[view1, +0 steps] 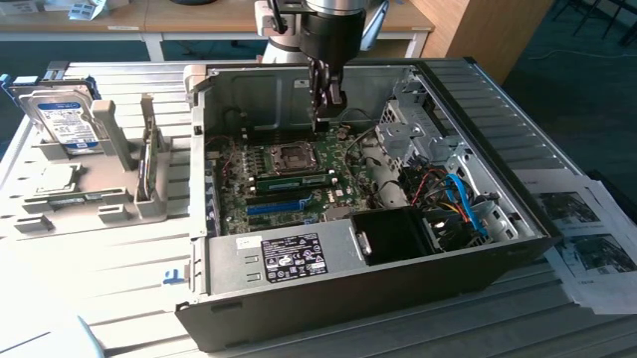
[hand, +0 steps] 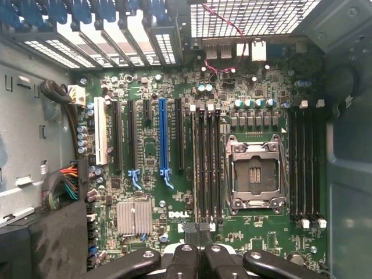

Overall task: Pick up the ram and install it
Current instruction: 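Press down the ram until it locks into place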

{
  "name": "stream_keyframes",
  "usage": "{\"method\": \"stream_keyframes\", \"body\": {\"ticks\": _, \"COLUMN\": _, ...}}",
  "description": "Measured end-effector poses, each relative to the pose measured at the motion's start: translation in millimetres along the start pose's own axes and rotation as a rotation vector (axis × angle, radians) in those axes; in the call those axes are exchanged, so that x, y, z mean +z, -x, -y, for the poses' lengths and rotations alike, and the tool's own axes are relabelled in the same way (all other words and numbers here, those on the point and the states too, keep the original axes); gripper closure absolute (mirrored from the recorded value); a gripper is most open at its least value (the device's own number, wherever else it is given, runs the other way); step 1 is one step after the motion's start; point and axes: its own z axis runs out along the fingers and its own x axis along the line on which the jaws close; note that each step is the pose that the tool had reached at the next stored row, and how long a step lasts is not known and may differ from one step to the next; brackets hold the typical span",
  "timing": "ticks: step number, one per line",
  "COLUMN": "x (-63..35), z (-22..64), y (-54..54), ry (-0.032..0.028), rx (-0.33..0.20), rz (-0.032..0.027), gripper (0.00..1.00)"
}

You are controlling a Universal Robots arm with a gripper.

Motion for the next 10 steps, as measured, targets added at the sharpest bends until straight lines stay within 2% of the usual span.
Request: {"method": "stream_keyframes", "body": {"ticks": 10, "x": 2.5, "z": 0.1, "y": 0.2, "ry": -0.0004, "rx": -0.006, "rz": 0.0007, "gripper": 0.90}}
